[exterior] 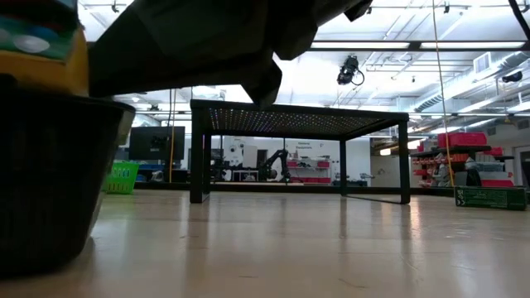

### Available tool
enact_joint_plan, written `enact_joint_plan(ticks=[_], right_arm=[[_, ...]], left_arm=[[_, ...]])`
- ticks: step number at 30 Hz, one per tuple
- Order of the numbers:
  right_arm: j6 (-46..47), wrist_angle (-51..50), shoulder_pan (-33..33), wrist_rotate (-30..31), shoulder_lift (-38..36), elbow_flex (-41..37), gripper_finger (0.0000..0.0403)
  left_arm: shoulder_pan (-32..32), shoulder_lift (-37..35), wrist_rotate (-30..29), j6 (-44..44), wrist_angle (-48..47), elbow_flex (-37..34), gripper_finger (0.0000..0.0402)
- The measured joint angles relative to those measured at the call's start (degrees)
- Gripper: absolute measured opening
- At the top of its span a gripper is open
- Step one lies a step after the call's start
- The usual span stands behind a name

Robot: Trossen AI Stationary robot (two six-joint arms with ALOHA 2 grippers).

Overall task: Pick & Place Office Desk Supplies
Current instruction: Adjust the yellow crayon box in the black bin

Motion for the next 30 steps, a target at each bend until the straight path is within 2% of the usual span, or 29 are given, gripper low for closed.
enact_joint_plan(ticks=[7,18,30], right_arm=[[-0.4,0.0,-0.7,0.0,0.0,0.0,0.0],[-0.8,0.2,-1.6,-0.1,0.0,0.0,0.0],[-1.1,0.7,-2.0,-1.2,0.0,0.0,0.0]], left_arm=[[-0.1,0.0,1.4,0.9,5.1,0.0,0.0001],[-0.1,0.0,2.9,1.7,5.6,1.5,0.0001],[0.2,0.0,2.2,7.9,-2.5,10.2,0.0001]])
